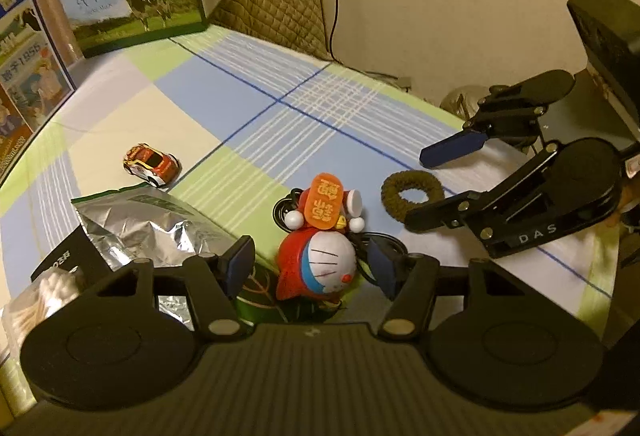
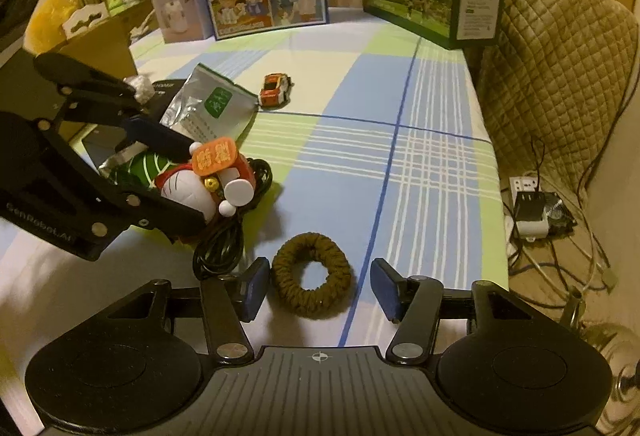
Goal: Organize objects
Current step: 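Grasp the brown hair tie with the right tool while the left tool grasps the red Doraemon toy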
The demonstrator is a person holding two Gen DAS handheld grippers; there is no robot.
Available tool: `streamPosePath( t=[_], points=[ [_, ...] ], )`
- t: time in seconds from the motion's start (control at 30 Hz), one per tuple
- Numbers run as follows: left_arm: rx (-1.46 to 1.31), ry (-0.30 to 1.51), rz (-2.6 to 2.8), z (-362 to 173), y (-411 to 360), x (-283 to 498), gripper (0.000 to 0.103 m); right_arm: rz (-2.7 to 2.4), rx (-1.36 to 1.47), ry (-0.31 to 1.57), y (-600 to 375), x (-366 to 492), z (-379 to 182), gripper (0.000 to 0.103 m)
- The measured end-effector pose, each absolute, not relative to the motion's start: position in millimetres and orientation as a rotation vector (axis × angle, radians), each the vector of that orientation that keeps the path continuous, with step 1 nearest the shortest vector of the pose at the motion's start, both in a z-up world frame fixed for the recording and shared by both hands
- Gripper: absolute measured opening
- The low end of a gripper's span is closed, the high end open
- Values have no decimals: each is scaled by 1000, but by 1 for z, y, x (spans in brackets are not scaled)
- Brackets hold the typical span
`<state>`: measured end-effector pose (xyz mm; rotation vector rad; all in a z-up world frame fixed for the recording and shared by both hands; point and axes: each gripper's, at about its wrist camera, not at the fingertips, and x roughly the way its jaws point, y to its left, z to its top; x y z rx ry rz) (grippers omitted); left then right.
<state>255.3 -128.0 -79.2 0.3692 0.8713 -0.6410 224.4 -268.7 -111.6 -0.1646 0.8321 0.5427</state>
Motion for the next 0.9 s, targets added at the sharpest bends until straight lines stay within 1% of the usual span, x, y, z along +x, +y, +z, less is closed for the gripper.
streamPosePath(
  t=[0.03, 0.1, 0.13, 0.2, 0.23, 0.27, 0.33, 0.37, 0.4, 0.7, 0.9],
  points=[
    [369, 879, -644, -80, -128, 257, 57, 543, -183, 826, -266, 224, -112, 52],
    [373, 886, -651, -83, -130, 258, 57, 542, -213, 815, -263, 223, -113, 45],
    [376, 890, -654, -83, -131, 259, 57, 539, -226, 809, -261, 223, -113, 36],
    [371, 893, -659, -85, -132, 260, 57, 537, -234, 810, -260, 224, -113, 30],
    [365, 896, -660, -86, -132, 261, 56, 530, -232, 812, -260, 224, -113, 23],
    [359, 900, -662, -86, -132, 262, 54, 520, -231, 813, -260, 224, -113, 19],
    [355, 907, -663, -86, -132, 262, 45, 508, -218, 825, -261, 224, -112, 17],
    [356, 909, -657, -85, -132, 262, 44, 504, -214, 832, -262, 224, -111, 17],
    [356, 913, -649, -85, -131, 262, 40, 499, -213, 835, -262, 223, -110, 16],
    [296, 954, -615, -79, -124, 256, 39, 468, -152, 827, -269, 211, -88, 16],
    [252, 947, -611, -64, -119, 242, 39, 460, -151, 816, -266, 201, -74, 16]
  ],
)
